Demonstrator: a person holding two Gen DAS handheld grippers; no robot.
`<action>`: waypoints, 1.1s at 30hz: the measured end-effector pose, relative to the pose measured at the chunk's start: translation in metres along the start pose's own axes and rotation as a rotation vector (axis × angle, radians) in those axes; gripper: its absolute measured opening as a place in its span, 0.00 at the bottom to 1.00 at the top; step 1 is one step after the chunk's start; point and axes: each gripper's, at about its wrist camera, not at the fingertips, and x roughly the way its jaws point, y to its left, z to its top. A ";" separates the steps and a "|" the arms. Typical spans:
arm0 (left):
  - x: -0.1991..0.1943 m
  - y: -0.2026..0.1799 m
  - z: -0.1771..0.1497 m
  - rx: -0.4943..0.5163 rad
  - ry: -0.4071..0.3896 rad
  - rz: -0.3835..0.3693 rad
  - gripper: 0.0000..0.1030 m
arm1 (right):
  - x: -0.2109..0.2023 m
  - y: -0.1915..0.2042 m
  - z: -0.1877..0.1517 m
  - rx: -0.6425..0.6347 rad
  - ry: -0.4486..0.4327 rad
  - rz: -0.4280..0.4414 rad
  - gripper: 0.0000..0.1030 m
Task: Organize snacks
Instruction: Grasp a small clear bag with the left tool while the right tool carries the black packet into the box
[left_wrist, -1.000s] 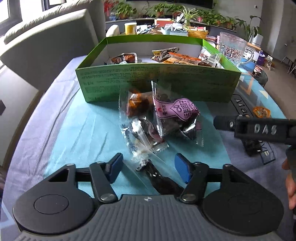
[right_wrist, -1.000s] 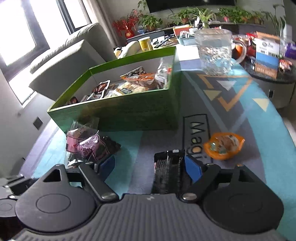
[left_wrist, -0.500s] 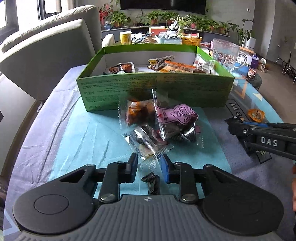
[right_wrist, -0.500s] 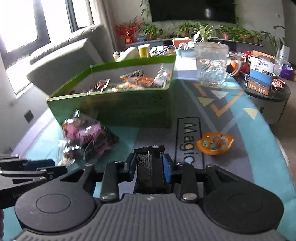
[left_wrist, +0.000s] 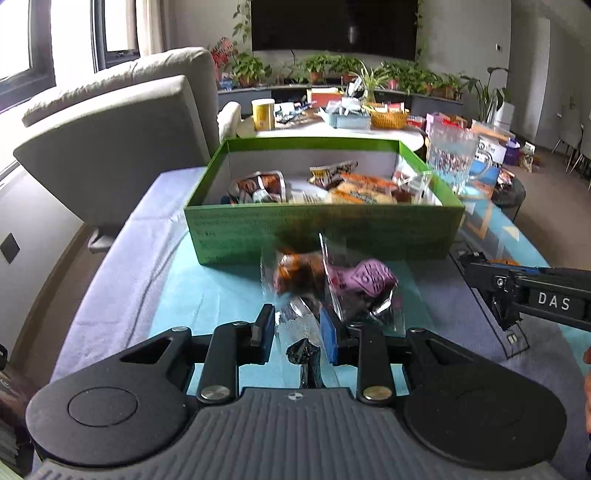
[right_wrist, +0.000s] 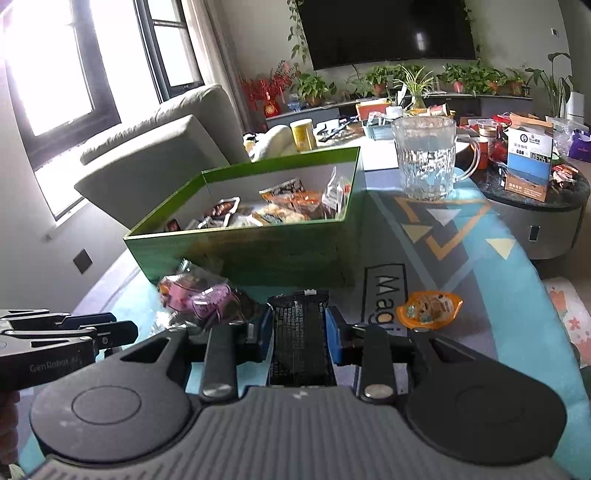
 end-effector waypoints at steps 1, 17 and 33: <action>-0.001 0.001 0.002 -0.002 -0.007 0.002 0.24 | -0.001 0.000 0.001 0.002 -0.005 0.003 0.32; -0.018 0.017 0.026 -0.001 -0.117 -0.005 0.23 | -0.002 0.006 0.022 -0.012 -0.064 0.041 0.32; -0.018 0.028 0.095 0.012 -0.304 0.003 0.23 | 0.011 0.027 0.071 -0.101 -0.162 0.047 0.32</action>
